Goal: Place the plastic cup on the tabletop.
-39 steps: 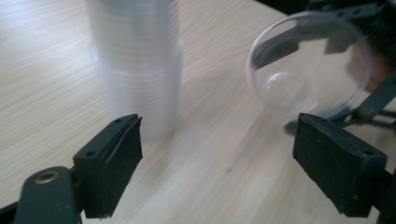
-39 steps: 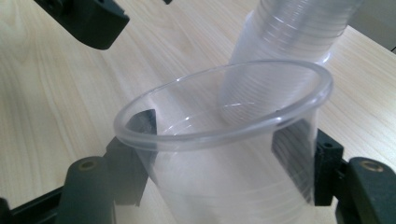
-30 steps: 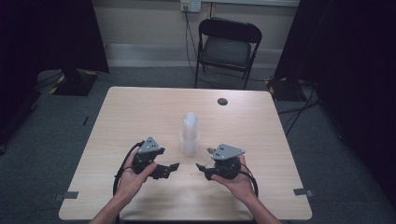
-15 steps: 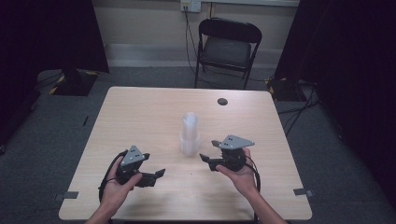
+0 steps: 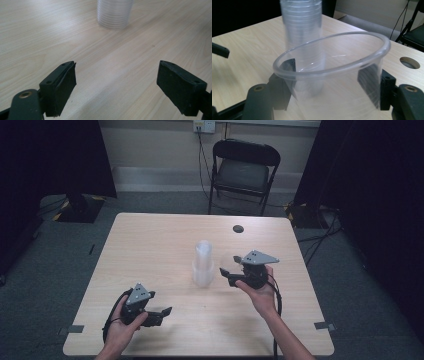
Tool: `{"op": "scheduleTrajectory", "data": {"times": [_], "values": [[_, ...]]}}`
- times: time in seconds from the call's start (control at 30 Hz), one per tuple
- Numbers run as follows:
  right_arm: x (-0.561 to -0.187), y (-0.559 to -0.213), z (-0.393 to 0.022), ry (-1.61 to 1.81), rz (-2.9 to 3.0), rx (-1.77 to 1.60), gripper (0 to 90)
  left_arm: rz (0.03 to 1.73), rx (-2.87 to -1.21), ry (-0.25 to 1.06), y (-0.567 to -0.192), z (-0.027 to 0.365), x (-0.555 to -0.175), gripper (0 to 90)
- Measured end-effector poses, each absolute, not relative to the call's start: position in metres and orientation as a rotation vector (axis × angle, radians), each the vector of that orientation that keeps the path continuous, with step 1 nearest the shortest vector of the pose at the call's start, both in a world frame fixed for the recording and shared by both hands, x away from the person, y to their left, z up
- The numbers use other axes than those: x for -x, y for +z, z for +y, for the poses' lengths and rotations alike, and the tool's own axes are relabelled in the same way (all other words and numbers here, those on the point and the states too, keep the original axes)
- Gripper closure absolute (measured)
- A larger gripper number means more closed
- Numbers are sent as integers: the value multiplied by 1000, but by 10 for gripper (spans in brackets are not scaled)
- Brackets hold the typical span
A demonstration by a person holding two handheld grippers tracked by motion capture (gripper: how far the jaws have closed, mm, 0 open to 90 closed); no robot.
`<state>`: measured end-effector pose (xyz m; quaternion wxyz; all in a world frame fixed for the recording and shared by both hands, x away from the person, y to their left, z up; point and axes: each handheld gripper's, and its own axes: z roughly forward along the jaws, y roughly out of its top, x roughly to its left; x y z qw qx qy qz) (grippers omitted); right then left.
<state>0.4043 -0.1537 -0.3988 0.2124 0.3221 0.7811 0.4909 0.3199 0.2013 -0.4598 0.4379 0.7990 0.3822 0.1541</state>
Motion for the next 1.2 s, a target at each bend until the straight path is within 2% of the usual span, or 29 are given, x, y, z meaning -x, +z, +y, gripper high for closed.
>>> {"op": "scheduleTrajectory", "data": {"times": [0.6, 1.2], "values": [[-448, -413, -162, 1378, 2073, -1089, 314, 916, -2019, 387, -462, 195, -318, 162], [-482, -446, -158, 1347, 2067, -1223, 294, 917, -2030, 379, -465, 193, -318, 164]]}}
